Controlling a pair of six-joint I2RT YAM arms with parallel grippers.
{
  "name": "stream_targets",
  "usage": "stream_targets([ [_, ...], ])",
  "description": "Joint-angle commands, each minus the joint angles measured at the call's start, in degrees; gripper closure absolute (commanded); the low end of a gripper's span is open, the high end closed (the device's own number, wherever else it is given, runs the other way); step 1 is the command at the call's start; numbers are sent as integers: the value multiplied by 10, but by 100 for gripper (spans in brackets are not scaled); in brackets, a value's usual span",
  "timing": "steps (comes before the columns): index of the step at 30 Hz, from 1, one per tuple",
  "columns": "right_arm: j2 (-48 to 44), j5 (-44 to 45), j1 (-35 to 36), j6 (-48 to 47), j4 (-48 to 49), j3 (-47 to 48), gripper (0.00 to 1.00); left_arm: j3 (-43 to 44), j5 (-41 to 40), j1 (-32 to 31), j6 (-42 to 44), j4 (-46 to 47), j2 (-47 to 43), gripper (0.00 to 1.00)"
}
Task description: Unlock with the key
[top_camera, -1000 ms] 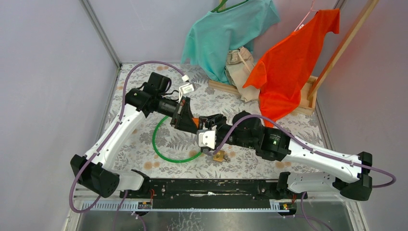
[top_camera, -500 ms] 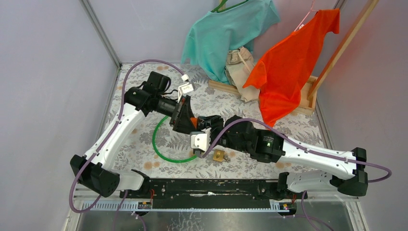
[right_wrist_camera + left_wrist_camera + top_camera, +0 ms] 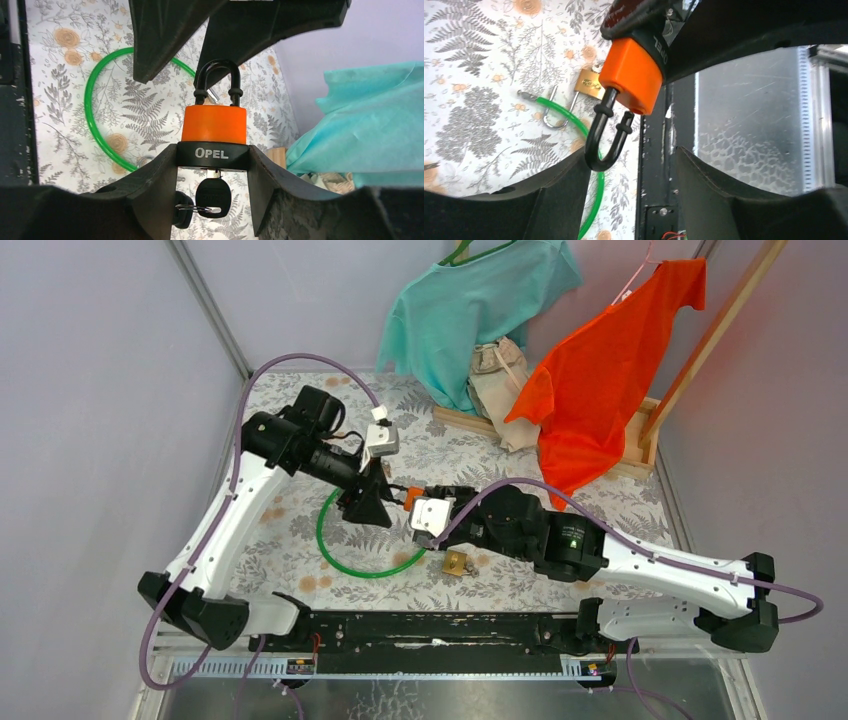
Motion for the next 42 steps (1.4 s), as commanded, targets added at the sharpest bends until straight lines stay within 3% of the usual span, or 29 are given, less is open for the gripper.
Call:
stream_targets([
  [1, -16, -1, 2, 70, 39, 4, 100, -18, -52, 3, 72, 12, -40, 35],
  [4, -11, -17, 2, 101, 41, 4, 100, -33, -67, 2, 42, 77, -62, 46],
  [7, -9, -32, 1, 119, 53, -2, 100, -48, -75, -4, 42, 115, -81, 49],
  [18, -17, -78, 1, 148, 87, -11, 100, -68, -120, -16, 41, 147, -72, 54],
  [23, -24, -92, -5, 194, 110, -15, 100, -74, -142, -32, 62, 148, -74, 69],
  [27, -21, -177, -65, 314, 125, -22, 100, -88, -210, -61, 62, 194, -92, 84],
  [32, 9, -356, -177, 512, 164, -27, 100, -123, -340, -92, 40, 306, -116, 89],
  [35, 36, -432, -219, 587, 193, -26, 100, -143, -425, -116, 35, 362, -120, 91],
  [39, 48, -441, -256, 640, 203, -34, 100, -148, -476, -141, 26, 375, -110, 86],
  [42, 45, -399, -283, 650, 187, -52, 100, -159, -510, -149, 15, 381, -101, 66],
])
